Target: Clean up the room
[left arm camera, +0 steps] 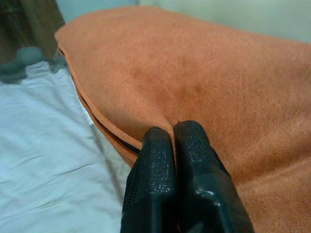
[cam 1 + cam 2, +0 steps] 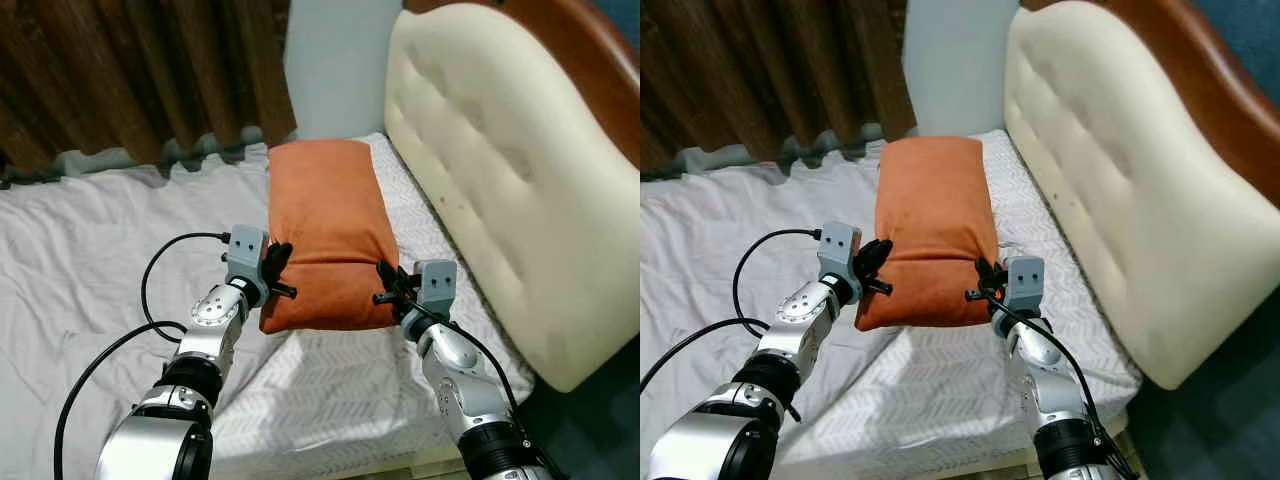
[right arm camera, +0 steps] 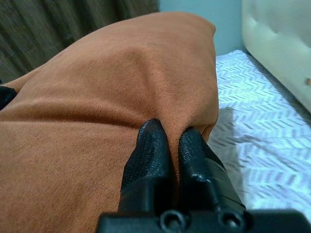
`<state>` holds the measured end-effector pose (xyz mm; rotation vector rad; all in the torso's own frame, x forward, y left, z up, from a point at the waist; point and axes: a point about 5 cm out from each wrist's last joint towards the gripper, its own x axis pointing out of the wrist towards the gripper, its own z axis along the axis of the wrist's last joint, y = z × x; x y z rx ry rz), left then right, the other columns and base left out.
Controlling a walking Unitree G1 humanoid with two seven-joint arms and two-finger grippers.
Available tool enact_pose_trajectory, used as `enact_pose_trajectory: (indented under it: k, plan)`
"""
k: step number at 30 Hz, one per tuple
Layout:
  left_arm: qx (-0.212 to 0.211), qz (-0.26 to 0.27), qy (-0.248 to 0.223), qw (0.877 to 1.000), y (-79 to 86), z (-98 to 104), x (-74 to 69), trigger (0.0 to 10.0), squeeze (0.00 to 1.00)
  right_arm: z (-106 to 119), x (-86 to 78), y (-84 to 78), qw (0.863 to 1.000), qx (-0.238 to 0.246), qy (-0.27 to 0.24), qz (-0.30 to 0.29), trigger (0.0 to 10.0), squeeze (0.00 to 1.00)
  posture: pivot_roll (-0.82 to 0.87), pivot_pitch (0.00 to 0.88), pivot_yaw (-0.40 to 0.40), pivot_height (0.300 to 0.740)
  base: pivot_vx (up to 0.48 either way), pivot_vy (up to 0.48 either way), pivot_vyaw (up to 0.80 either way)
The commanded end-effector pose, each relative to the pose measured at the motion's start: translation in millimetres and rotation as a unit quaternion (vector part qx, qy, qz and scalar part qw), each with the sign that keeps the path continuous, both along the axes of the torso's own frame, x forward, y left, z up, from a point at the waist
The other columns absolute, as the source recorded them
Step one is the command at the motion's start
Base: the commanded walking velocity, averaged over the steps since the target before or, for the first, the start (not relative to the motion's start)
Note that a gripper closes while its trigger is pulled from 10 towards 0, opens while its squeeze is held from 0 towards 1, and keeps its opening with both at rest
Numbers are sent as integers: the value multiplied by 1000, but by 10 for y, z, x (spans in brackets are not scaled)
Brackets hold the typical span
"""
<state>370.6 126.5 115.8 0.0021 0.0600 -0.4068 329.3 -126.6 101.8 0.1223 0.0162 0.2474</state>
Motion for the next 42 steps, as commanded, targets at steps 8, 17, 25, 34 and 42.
enact_pose_trajectory:
  k: [8,17,25,34,42]
  plan:
    - [-2,14,2,1000,46,-53,-26,10000,0,-10,-7,-152,1000,-14,6,-24,10000,0,-104,103,63,740,339,-336,0]
    - [62,-10,52,997,-38,-296,-109,10000,0,-357,-156,-130,996,1,83,-41,10000,0,-118,334,74,740,115,-109,0]
    - [282,-55,-113,951,-367,153,87,10000,0,-180,44,49,983,-113,-5,-147,10000,0,-147,462,153,740,0,0,0]
    - [156,-20,-65,985,-574,226,126,10000,0,88,14,-665,906,-265,-99,-315,10000,0,-199,487,146,740,0,0,0]
    - [255,-65,-118,958,-616,341,154,10000,0,2,-114,-505,915,-240,-93,-311,10000,0,-217,494,133,740,0,0,0]
